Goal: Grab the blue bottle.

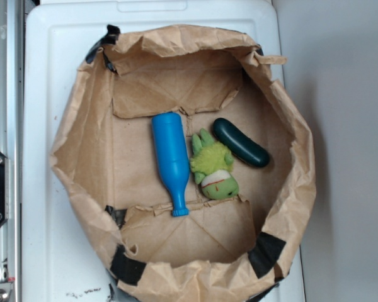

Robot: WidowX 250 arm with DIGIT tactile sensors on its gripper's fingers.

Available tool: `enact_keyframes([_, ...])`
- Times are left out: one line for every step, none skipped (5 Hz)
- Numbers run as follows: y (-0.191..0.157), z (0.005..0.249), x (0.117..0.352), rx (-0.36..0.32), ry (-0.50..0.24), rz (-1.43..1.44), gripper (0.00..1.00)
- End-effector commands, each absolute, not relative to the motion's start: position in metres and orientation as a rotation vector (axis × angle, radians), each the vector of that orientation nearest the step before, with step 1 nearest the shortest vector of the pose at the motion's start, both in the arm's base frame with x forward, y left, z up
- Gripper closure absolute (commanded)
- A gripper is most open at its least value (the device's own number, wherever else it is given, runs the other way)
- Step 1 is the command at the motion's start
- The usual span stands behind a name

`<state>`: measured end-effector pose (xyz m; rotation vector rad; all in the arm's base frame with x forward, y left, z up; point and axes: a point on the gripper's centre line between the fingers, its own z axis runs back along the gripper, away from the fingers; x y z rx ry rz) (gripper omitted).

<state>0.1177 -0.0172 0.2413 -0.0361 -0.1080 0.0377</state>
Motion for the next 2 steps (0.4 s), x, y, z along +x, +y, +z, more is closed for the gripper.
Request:
enact_keyframes([-0.017, 0.241, 0.118, -0.036, -0.108, 0.038, 0.00])
enact_keyframes([-0.021, 0.232, 0.148, -0.015, -0.095, 0.120, 0.00])
